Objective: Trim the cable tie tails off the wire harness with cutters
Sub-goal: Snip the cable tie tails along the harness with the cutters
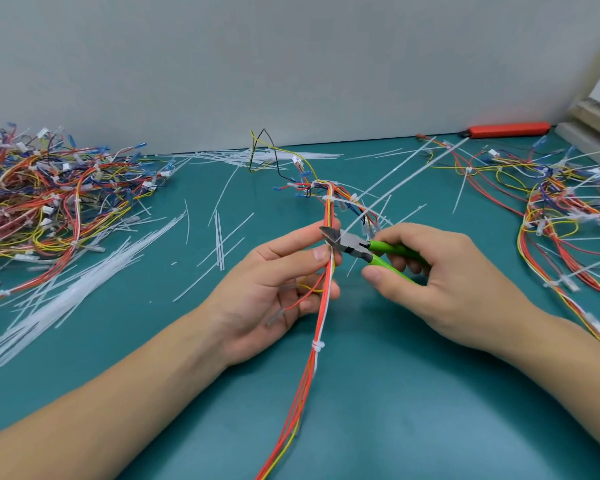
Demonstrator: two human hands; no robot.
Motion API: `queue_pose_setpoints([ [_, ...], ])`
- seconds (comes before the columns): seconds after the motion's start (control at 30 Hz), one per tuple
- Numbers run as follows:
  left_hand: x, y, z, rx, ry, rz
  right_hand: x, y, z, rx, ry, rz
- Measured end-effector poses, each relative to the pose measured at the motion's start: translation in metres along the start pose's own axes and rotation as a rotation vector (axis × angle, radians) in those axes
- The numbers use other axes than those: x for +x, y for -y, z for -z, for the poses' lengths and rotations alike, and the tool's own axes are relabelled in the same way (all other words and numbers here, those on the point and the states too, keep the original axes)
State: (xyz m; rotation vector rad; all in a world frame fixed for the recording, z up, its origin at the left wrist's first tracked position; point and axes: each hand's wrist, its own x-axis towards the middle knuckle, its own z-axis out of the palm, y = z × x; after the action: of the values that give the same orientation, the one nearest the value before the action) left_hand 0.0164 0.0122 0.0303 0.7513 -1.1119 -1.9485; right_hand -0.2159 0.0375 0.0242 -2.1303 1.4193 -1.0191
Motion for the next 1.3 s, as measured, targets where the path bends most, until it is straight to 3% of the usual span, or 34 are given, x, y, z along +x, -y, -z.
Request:
queue_pose_setpoints([
  [0.93,0.0003,0.0066,-0.0024,0.043,0.004,-0.131,-0.0043,0.0048,-0.0040,0.063,-0.008,-0.023],
  [1.3,0.0012,0.0049,0.0011,0.034,0.065,-0.072,0.0004,0.0001,0.0008,-0.039,-0.019,0.073],
])
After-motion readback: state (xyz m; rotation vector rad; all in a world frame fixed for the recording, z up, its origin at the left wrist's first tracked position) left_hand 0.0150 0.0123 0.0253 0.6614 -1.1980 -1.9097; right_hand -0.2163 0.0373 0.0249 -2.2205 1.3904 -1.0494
